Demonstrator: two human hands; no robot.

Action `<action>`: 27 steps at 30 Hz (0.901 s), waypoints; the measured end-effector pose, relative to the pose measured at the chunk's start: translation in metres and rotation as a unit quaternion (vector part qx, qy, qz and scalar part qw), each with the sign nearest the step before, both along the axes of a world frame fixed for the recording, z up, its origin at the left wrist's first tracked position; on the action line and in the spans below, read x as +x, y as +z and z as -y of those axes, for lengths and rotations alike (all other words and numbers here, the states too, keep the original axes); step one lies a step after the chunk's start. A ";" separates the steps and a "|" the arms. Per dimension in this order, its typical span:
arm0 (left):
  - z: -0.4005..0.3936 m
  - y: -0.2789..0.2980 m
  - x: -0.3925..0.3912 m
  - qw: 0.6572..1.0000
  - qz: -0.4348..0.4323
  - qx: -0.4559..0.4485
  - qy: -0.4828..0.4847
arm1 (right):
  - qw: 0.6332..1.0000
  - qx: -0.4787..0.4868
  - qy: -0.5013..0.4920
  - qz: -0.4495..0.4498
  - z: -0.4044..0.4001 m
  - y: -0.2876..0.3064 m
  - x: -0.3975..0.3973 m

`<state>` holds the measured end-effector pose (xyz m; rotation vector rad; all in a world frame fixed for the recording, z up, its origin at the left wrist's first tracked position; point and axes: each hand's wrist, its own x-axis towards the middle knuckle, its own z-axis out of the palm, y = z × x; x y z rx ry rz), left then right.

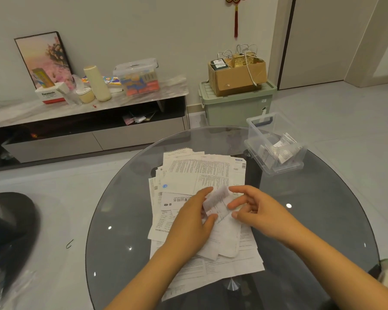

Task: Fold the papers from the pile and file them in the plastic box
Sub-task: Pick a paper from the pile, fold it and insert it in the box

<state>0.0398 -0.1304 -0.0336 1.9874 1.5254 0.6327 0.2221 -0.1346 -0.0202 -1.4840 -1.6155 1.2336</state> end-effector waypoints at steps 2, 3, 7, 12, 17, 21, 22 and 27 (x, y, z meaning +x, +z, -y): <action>-0.002 -0.003 0.000 1.000 -0.008 -0.007 0.005 | 0.999 0.029 0.000 0.037 0.000 -0.005 -0.002; -0.002 -0.003 0.000 1.000 -0.014 -0.011 0.006 | 0.998 0.044 0.000 0.052 0.000 -0.007 -0.004; -0.003 -0.005 0.000 0.999 -0.038 -0.003 -0.008 | 0.986 0.098 0.030 0.131 0.001 -0.015 -0.007; -0.004 -0.007 -0.002 0.995 -0.082 0.051 -0.003 | 0.974 0.106 0.035 0.198 0.001 -0.023 -0.005; -0.004 -0.005 -0.004 0.976 -0.173 0.129 -0.037 | 0.962 0.127 -0.001 0.241 -0.001 -0.019 0.000; -0.004 -0.009 -0.004 0.961 -0.225 0.155 -0.043 | 0.952 0.146 0.002 0.270 -0.001 -0.018 -0.001; -0.004 -0.009 -0.003 0.957 -0.239 0.160 -0.047 | 0.949 0.156 0.002 0.272 0.000 -0.018 -0.002; -0.005 -0.011 0.000 0.942 -0.232 0.236 -0.061 | 0.929 0.235 0.032 0.285 -0.003 -0.024 -0.006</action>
